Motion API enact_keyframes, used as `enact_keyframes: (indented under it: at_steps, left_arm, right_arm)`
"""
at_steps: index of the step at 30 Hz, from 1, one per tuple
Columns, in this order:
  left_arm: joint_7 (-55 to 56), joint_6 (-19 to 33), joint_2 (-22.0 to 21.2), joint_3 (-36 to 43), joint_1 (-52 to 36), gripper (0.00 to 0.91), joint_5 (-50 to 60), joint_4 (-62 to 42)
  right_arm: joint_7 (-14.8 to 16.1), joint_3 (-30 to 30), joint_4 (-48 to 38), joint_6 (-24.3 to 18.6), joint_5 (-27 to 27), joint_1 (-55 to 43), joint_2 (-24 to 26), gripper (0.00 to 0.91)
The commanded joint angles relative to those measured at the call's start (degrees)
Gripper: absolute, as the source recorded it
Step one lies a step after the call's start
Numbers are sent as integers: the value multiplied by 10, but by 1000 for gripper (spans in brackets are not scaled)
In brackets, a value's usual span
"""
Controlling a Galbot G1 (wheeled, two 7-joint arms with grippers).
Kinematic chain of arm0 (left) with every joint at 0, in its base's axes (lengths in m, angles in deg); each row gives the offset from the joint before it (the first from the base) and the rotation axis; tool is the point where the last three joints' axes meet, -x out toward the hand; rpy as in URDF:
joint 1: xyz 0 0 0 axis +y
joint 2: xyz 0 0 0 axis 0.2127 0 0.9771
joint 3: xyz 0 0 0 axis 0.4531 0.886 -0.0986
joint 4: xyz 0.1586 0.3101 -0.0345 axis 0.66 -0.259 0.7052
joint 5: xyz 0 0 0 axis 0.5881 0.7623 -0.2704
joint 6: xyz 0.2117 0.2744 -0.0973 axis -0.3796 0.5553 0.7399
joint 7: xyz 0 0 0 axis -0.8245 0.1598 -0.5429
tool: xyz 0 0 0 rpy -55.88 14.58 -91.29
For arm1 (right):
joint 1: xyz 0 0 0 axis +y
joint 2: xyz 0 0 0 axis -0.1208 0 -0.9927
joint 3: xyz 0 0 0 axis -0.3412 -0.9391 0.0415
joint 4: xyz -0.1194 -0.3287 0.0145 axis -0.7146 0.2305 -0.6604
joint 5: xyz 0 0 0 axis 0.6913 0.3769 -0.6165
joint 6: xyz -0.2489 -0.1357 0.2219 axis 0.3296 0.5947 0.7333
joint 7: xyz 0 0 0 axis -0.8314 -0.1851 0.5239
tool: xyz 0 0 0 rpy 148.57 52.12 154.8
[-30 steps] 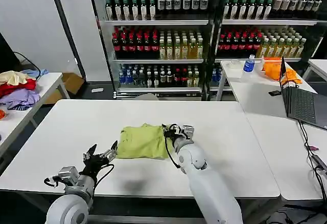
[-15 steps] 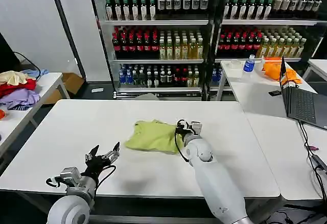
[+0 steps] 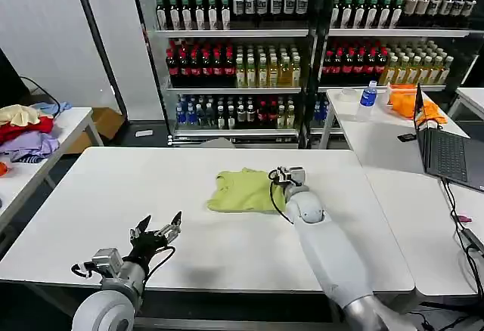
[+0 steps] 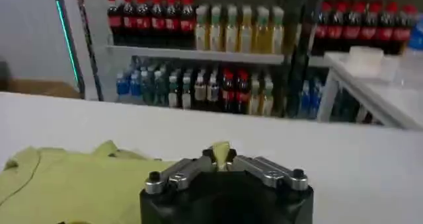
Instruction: Fold and organize the clothes.
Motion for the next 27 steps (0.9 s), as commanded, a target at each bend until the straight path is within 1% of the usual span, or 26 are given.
enact_keyframes:
  at_steps: [1,3,6,8,10,12,13,14,15,16,18,20,21,24,26,27]
  left_arm:
    - [-2,-1,3,-1,3,907,-1,4]
    - [-3,0,5,-2,5,907,-1,5]
    - [-3,0,1,-2,8,907,0,9]
    - [-4,0,-2,-2,12,907,1,13]
    - [-8,1,-3,-2,18,907,7,19]
    - [-17,3,-2,-3,25,907,13,26]
    - [-22,5,-1,-3,29,907,19,30]
    - [-26,6,-1,-2,33,907,25,32]
    - [-31,9,0,-1,36,907,34,35]
    - [-38,12,0,0,40,907,44,40]
    - [-43,14,-1,1,45,907,58,51]
    - [-49,15,-3,3,49,907,72,60]
    - [-52,18,-4,4,55,907,82,66]
    - [-62,23,-9,8,67,907,102,76]
    - [-68,28,-13,12,75,907,121,80]
    - [-70,31,-16,15,79,907,132,83]
  right_arm:
    - [40,-14,-59,-132,127,-26,2,907]
    - [32,-12,-12,-141,122,4,12,907]
    - [21,0,74,-171,123,69,33,907]
    - [12,15,134,-193,123,121,48,907]
    - [7,46,190,-214,123,165,61,907]
    - [0,68,250,-201,113,206,73,907]
    - [-5,90,321,-171,95,258,82,907]
    - [-5,96,335,-168,90,269,84,907]
    - [-6,119,385,-150,73,314,92,907]
    - [-7,132,425,-143,67,344,97,907]
    - [-9,184,491,-132,44,411,112,907]
    - [-3,213,543,-130,43,461,121,907]
    - [3,241,575,-129,42,502,124,907]
    - [25,268,612,-130,25,576,120,907]
    - [32,268,622,-132,30,598,111,907]
    - [39,266,634,-133,42,612,104,907]
